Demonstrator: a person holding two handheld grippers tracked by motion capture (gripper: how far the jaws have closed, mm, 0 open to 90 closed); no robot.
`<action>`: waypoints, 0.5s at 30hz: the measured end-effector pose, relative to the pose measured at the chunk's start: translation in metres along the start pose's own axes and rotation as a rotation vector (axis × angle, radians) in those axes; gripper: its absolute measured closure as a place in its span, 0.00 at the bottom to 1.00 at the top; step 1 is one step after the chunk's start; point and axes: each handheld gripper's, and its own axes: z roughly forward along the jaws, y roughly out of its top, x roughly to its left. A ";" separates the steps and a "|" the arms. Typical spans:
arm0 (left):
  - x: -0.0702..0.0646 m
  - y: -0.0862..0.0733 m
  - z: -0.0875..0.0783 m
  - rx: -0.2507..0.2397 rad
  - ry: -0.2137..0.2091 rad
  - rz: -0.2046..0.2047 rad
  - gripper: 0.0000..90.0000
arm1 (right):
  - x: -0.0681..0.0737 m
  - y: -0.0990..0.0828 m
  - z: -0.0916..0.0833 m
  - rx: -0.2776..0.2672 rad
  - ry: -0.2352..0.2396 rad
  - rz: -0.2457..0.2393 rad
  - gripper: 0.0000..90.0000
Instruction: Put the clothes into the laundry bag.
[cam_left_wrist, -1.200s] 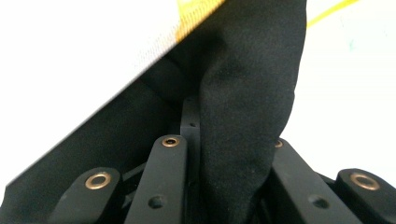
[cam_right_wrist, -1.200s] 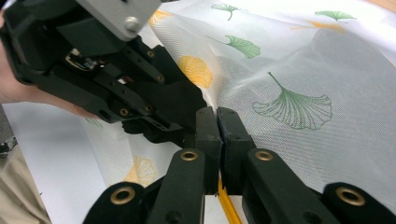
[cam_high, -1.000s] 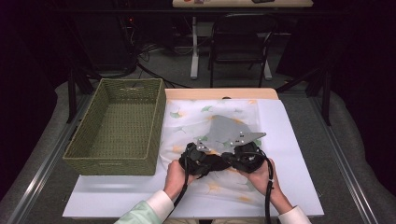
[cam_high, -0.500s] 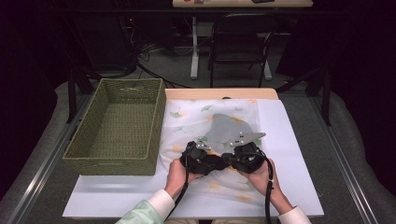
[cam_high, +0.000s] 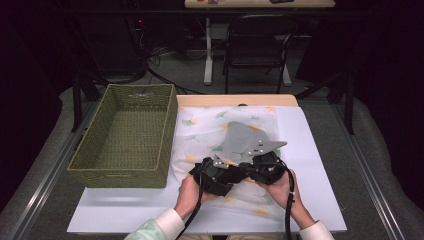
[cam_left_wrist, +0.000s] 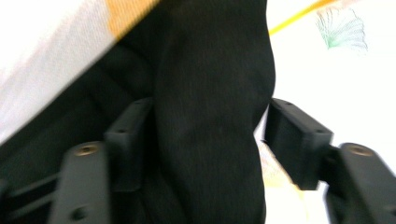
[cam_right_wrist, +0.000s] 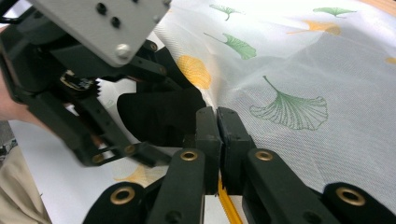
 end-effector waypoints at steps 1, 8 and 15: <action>0.000 0.000 0.001 -0.004 0.005 -0.002 0.51 | 0.000 0.000 0.000 0.000 0.000 0.002 0.98; 0.009 0.005 0.005 -0.040 0.005 -0.042 0.86 | -0.002 0.001 -0.003 -0.017 0.007 0.015 0.98; 0.012 0.017 0.005 -0.104 0.046 -0.065 0.88 | -0.001 0.003 -0.005 -0.029 0.020 0.017 0.98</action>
